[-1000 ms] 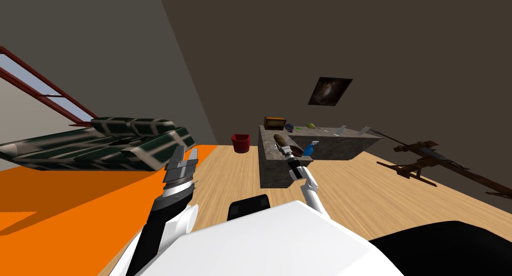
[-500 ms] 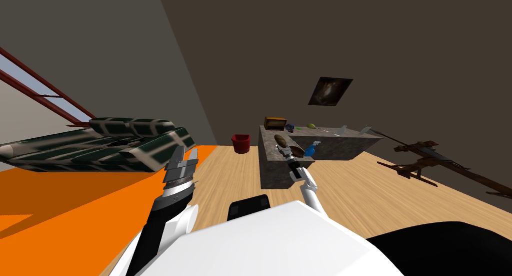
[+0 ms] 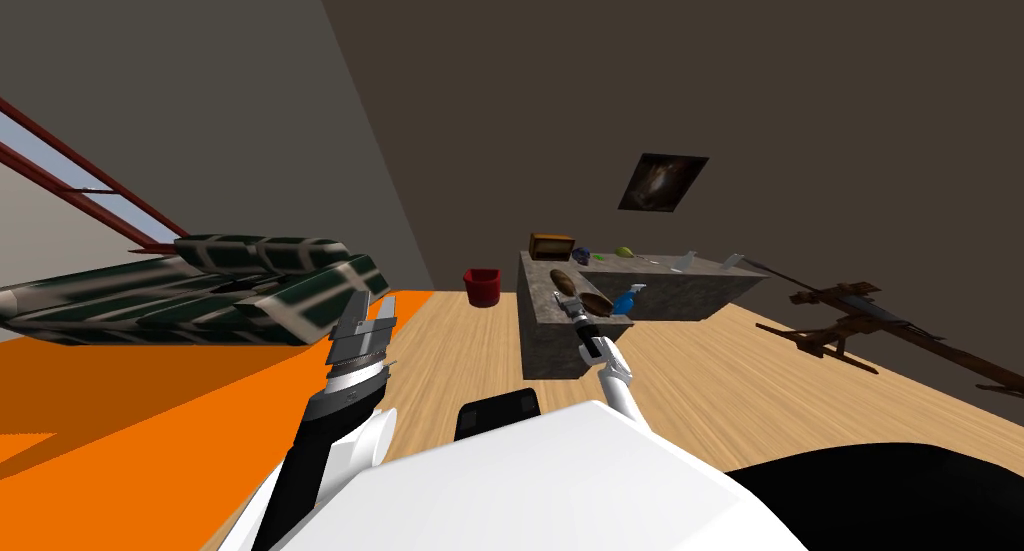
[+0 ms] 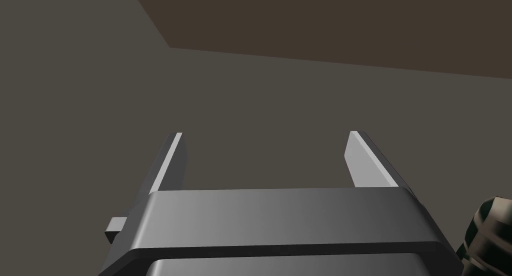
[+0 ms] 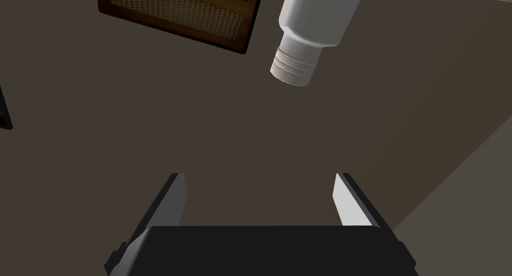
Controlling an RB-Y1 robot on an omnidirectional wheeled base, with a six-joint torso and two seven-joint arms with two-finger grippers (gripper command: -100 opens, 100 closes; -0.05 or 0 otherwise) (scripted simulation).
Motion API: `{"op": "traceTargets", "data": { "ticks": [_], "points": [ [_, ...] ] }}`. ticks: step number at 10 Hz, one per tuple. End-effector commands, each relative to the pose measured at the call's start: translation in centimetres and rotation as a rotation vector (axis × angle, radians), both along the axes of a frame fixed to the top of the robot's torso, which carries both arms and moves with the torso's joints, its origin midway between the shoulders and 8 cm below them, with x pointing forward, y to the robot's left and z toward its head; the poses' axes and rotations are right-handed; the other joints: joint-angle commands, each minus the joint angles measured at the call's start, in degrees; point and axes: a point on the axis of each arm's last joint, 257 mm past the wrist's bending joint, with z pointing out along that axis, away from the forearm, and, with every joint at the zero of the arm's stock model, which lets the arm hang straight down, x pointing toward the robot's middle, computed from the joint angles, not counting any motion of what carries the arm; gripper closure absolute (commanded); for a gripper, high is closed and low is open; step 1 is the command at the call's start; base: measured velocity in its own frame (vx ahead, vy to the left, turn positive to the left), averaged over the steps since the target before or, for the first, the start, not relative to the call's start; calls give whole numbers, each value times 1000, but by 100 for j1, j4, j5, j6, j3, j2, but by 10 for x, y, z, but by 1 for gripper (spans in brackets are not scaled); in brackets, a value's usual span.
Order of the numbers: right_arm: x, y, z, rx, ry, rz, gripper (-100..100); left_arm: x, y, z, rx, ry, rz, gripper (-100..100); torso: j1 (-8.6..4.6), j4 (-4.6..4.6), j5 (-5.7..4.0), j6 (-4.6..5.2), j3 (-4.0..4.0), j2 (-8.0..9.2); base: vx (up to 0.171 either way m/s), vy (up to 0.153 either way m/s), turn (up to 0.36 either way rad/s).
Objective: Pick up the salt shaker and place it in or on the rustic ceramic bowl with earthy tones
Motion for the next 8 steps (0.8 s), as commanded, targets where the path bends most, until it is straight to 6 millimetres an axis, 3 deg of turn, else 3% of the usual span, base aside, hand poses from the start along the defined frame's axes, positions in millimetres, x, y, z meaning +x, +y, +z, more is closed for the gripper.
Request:
{"op": "traceTargets", "data": {
  "ticks": [1,4,8],
  "points": [
    [0,-4,-15,-37,36,-27,-100,0,0,0,0,0,0,0,0,0,0,0,0,0,51,18,0],
    [-1,-4,-47,-62,96,-67,-100,0,0,0,0,0,0,0,-2,-3,0,0,-7,-12,70,3,-7],
    [-4,27,-85,3,145,-93,-100,0,0,0,0,0,0,0,-25,-3,-5,0,-9,-15,69,-50,-17]
  ]
}}
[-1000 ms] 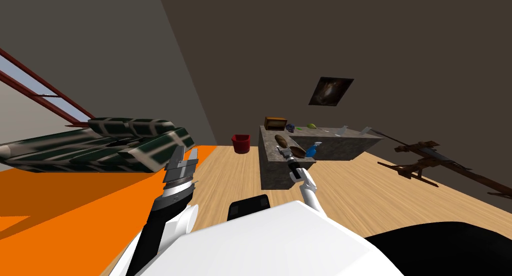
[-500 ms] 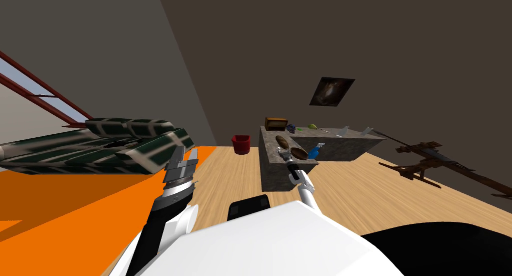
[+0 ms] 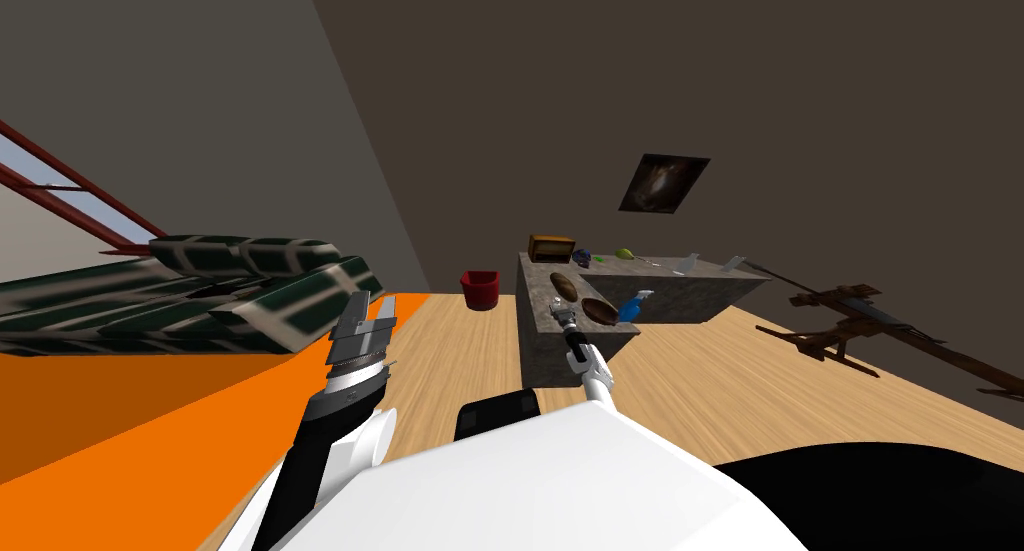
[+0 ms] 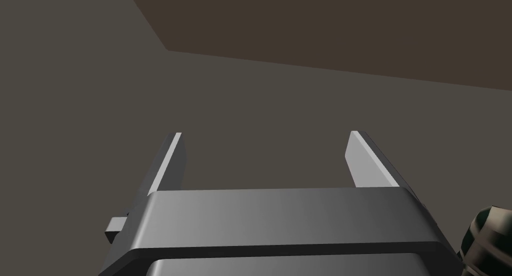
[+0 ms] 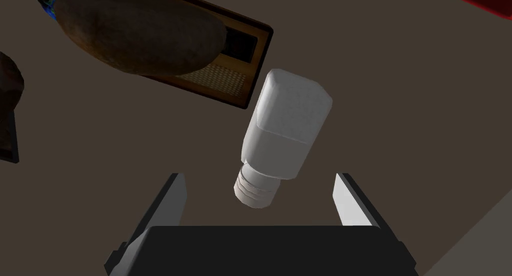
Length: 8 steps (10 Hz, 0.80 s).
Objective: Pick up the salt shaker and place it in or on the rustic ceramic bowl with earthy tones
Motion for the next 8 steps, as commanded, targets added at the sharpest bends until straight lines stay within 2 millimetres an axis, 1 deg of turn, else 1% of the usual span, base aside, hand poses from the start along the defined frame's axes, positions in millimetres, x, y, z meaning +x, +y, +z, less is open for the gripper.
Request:
{"op": "traceTargets", "data": {
  "ticks": [1,2,3,4,5,8],
  "points": [
    [-4,13,-8,30,9,-7,-100,0,0,0,0,0,0,0,0,0,0,0,0,0,49,-44,-10],
    [-3,8,-4,16,5,-3,-100,0,0,0,0,0,0,0,6,1,1,1,4,8,18,-16,0],
    [-3,8,-4,19,6,-5,0,0,0,0,0,0,0,0,13,4,3,0,10,17,0,0,0],
    [-3,8,-4,18,6,-5,-100,0,0,0,0,0,0,0,18,5,5,0,14,24,0,0,0],
    [-3,8,-4,18,6,-5,100,0,0,0,0,0,0,0,20,6,5,0,15,27,0,0,0],
    [-3,8,-4,20,5,-5,100,0,0,0,0,0,0,0,22,5,7,0,15,28,0,0,0]
  ]
}}
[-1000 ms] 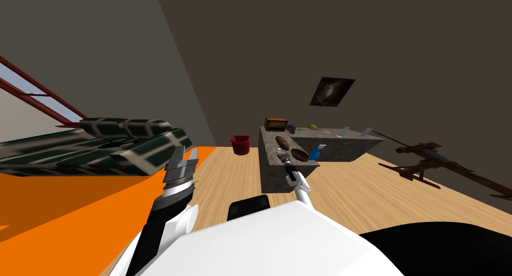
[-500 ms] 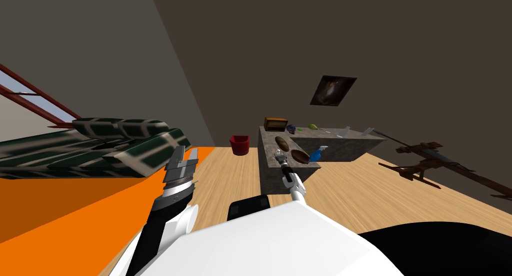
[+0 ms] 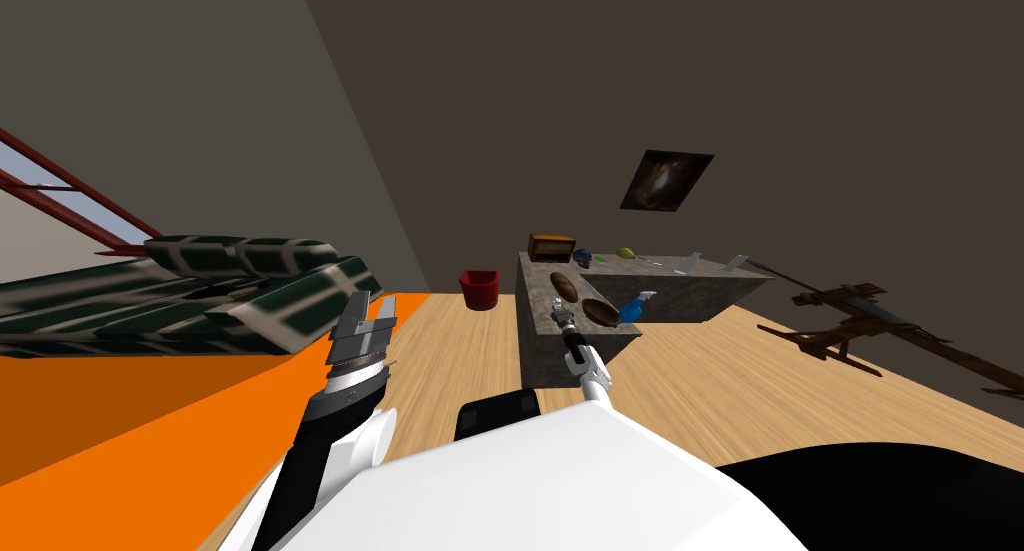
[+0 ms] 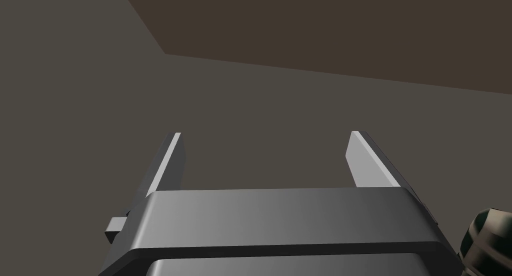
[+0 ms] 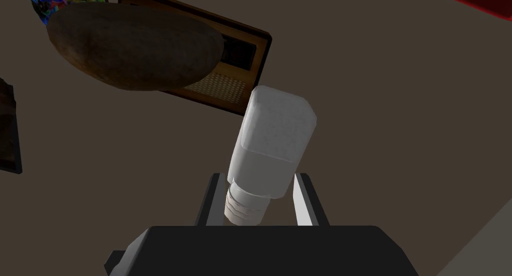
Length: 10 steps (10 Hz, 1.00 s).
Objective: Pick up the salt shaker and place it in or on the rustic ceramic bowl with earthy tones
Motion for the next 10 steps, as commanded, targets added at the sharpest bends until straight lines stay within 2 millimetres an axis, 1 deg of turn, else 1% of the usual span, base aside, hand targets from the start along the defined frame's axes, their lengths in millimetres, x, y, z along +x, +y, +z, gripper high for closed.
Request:
{"op": "traceTargets", "data": {
  "ticks": [1,2,3,4,5,8,10],
  "points": [
    [0,0,0,0,0,0,100,0,0,0,0,0,0,0,0,0,0,0,0,0,0,0,0],
    [0,0,0,-1,0,0,0,0,0,0,0,0,0,0,0,0,-1,0,0,0,0,0,0],
    [0,0,0,-1,0,0,100,0,0,0,0,0,0,0,-1,0,-1,0,0,0,0,0,0],
    [0,0,0,-1,0,0,0,0,0,0,0,0,0,0,-1,0,-1,0,0,0,0,0,0],
    [0,-16,12,-44,-7,-1,100,0,0,0,0,0,0,0,-1,0,-1,0,0,0,-13,30,52],
    [0,-47,42,-130,-30,-11,100,0,0,0,0,0,0,0,31,9,14,-1,15,23,-51,71,69],
    [-1,-63,64,-172,-49,-25,100,0,0,0,0,0,0,0,35,9,16,-1,19,30,-71,58,80]
  ]
}}
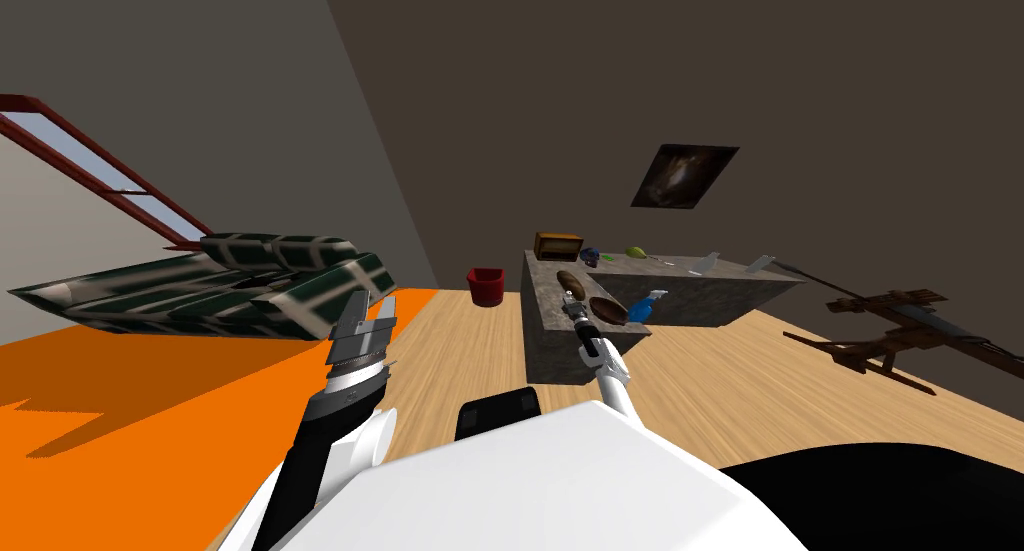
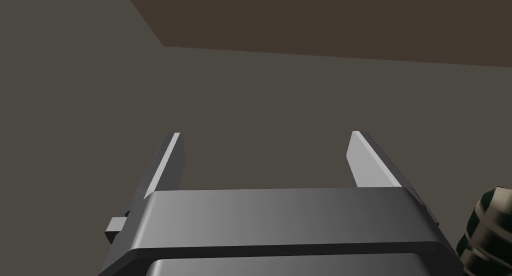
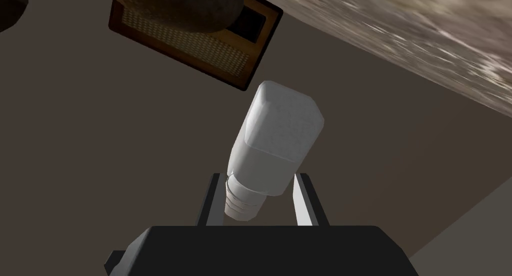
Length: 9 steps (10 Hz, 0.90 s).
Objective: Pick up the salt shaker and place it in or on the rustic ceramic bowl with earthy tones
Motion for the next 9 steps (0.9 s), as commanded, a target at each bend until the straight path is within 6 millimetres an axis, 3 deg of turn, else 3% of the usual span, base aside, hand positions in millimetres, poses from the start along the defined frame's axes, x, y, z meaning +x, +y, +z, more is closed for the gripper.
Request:
{"op": "traceTargets", "data": {
  "ticks": [1,6,9],
  "points": [
    [-3,-11,17,-31,-17,-13,100,0,0,0,0,0,0,0,0,0,0,0,0,0,-59,40,74],
    [-13,-33,65,-91,-73,-58,100,0,0,0,0,0,0,0,-14,5,-2,7,9,12,-85,22,63],
    [-17,-39,84,-112,-97,-75,100,0,0,0,0,0,0,0,-17,1,-7,6,-1,-4,-50,10,34]
  ]
}}
